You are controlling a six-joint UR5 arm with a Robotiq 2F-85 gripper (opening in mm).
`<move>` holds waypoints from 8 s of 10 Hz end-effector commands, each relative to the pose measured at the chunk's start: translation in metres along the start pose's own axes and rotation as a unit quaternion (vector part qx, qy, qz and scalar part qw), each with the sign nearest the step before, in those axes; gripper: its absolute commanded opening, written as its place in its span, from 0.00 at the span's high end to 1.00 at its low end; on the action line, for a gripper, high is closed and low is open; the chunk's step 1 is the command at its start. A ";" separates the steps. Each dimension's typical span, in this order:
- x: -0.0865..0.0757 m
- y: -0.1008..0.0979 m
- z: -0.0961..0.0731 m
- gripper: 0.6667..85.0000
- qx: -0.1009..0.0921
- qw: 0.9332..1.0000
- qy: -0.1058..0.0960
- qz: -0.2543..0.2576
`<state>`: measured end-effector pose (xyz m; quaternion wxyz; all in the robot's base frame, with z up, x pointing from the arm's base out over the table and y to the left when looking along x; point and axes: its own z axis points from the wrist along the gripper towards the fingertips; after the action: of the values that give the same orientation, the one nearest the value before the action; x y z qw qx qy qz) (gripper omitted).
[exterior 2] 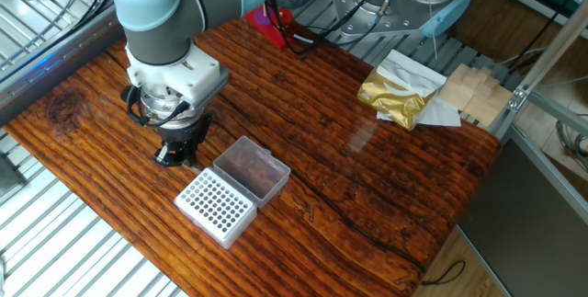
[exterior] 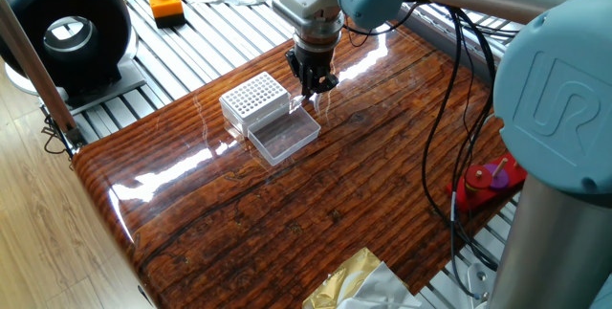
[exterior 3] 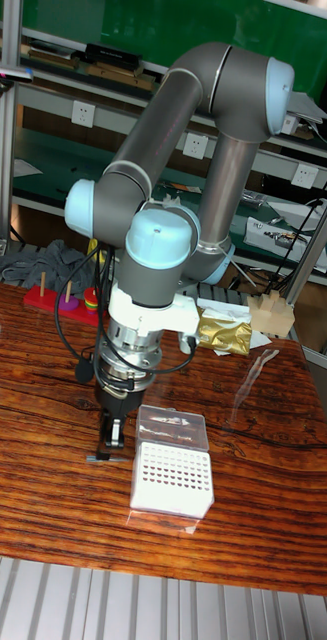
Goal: Insert a medium pipette tip into the holder for medium pipette tips
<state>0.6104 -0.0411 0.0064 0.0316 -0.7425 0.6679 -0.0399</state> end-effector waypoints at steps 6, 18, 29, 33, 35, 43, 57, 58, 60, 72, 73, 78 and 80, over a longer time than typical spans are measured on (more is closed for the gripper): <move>-0.006 -0.008 0.005 0.74 0.011 1.000 -0.014 -0.016; -0.005 -0.008 0.009 0.82 0.017 1.000 -0.019 -0.008; -0.006 -0.009 0.007 0.85 0.016 1.000 -0.017 0.006; -0.005 -0.007 0.005 0.85 0.014 1.000 -0.017 0.015; -0.005 -0.008 0.002 0.85 0.017 1.000 -0.016 0.015; -0.007 -0.011 -0.006 0.85 0.021 0.999 -0.019 0.030; -0.002 -0.016 -0.009 0.85 0.024 0.999 -0.008 0.028; -0.003 -0.017 -0.008 0.85 0.025 0.999 -0.009 0.028; -0.003 -0.018 0.001 0.85 0.027 0.999 -0.013 0.027; 0.001 -0.019 0.010 0.85 0.028 0.999 -0.008 0.025; 0.003 -0.019 0.011 0.84 0.029 0.999 -0.005 0.019; 0.002 -0.019 0.005 0.78 0.029 1.000 -0.004 0.009; -0.003 -0.015 0.009 0.73 0.020 1.000 -0.016 0.012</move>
<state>0.6279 -0.0404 -0.0003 0.0520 -0.7366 0.6721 -0.0537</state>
